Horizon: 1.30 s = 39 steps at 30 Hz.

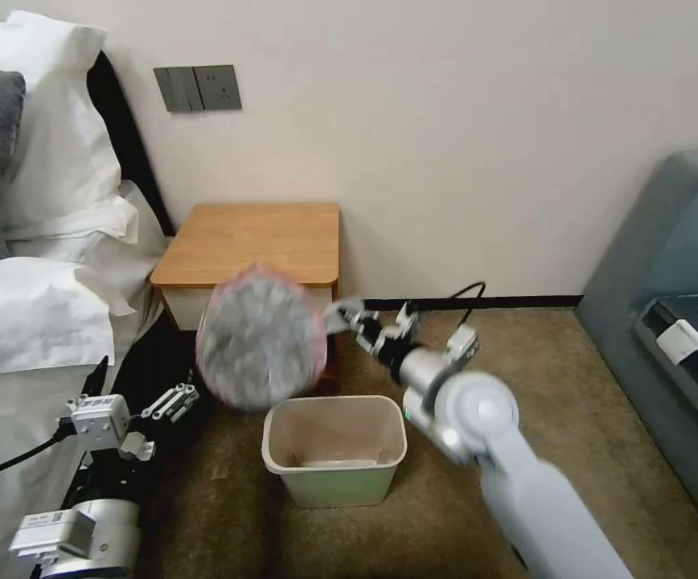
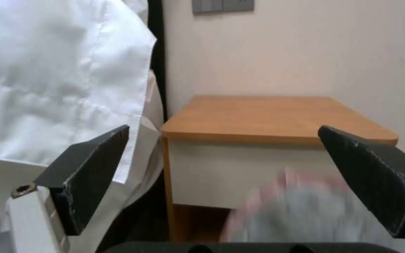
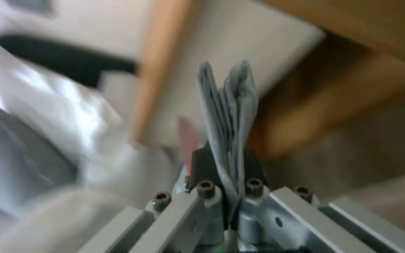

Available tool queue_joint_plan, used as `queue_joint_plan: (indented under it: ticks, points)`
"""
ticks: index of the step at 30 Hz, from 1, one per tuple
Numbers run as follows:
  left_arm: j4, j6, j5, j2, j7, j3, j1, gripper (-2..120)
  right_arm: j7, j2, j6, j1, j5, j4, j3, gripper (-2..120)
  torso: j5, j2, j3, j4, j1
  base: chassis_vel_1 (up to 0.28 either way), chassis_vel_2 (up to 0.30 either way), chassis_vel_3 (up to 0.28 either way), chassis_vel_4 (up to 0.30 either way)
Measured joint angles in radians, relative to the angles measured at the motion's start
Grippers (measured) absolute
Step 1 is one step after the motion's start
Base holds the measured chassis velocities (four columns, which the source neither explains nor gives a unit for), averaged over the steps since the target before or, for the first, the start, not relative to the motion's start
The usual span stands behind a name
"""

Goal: Pick up the garbage bag from the table and place it over the trash can.

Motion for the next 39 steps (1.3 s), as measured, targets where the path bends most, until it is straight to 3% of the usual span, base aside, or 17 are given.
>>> queue_joint_plan:
  ticks: [9, 16, 22, 28, 29, 32, 34, 35, 37, 39]
  points:
    - [0.033, -0.048, -0.028, -0.009, -0.001, -0.009, -0.005, 100, 0.066, -0.085, 0.002, -0.158, -0.111, 0.073, -0.046, 0, 0.0000, 0.000, 0.000, -0.0001, 0.000, 0.000, 0.000, 0.000, 0.000]
    - [0.049, -0.053, -0.026, -0.013, 0.000, 0.002, -0.027, 100, 0.100, -0.092, -0.034, -0.181, -0.156, 0.078, -0.045, 1, 0.0001, 0.000, 0.000, -0.0001, 0.000, 0.000, 0.000, 0.000, 0.000]
    - [0.064, -0.052, -0.023, -0.009, 0.000, 0.006, -0.045, 100, 0.187, -0.097, -0.068, -0.171, -0.171, 0.103, -0.028, 22, 0.0000, 0.000, 0.000, 0.0000, 0.000, 0.000, 0.000, 0.000, 0.000]
    - [0.085, -0.049, 0.004, -0.012, -0.002, 0.016, -0.054, 100, 0.257, -0.115, -0.131, -0.202, -0.091, 0.188, 0.026, 46, 0.0000, 0.000, 0.000, -0.0001, 0.000, 0.000, 0.000, 0.000, 0.000]
    - [0.085, -0.049, 0.004, -0.012, -0.002, 0.016, -0.054, 100, 0.257, -0.115, -0.131, -0.202, -0.091, 0.188, 0.026, 46, 0.0000, 0.000, 0.000, -0.0001, 0.000, 0.000, 0.000, 0.000, 0.000]
    - [0.092, -0.039, 0.008, -0.010, -0.002, 0.025, -0.054, 100, 0.263, -0.126, -0.150, -0.230, -0.086, 0.244, 0.069, 61, 0.0000, 0.000, 0.000, 0.0000, 0.000, 0.000, 0.000, 0.000, 0.000]
    - [0.092, -0.039, 0.008, -0.010, -0.002, 0.025, -0.054, 100, 0.263, -0.126, -0.150, -0.230, -0.086, 0.244, 0.069, 61, 0.0000, 0.000, 0.000, 0.0000, 0.000, 0.000, 0.000, 0.000, 0.000]
    - [0.096, -0.032, 0.008, -0.005, -0.002, 0.031, -0.055, 100, 0.254, -0.129, -0.166, -0.249, -0.095, 0.279, 0.110, 71, 0.0000, 0.000, 0.000, -0.0001, 0.000, 0.000, 0.000, 0.000, 0.000]
    - [0.098, -0.027, 0.008, -0.003, -0.002, 0.033, -0.056, 100, 0.245, -0.129, -0.174, -0.261, -0.104, 0.294, 0.132, 75, 0.0000, 0.000, 0.000, 0.0000, 0.000, 0.000, 0.000, 0.000, 0.000]
    - [0.101, -0.016, 0.007, 0.006, -0.002, 0.037, -0.062, 100, 0.193, -0.120, -0.205, -0.317, -0.132, 0.337, 0.212, 86, 0.0000, 0.000, 0.000, -0.0001, 0.000, 0.000, 0.000, 0.000, 0.000]
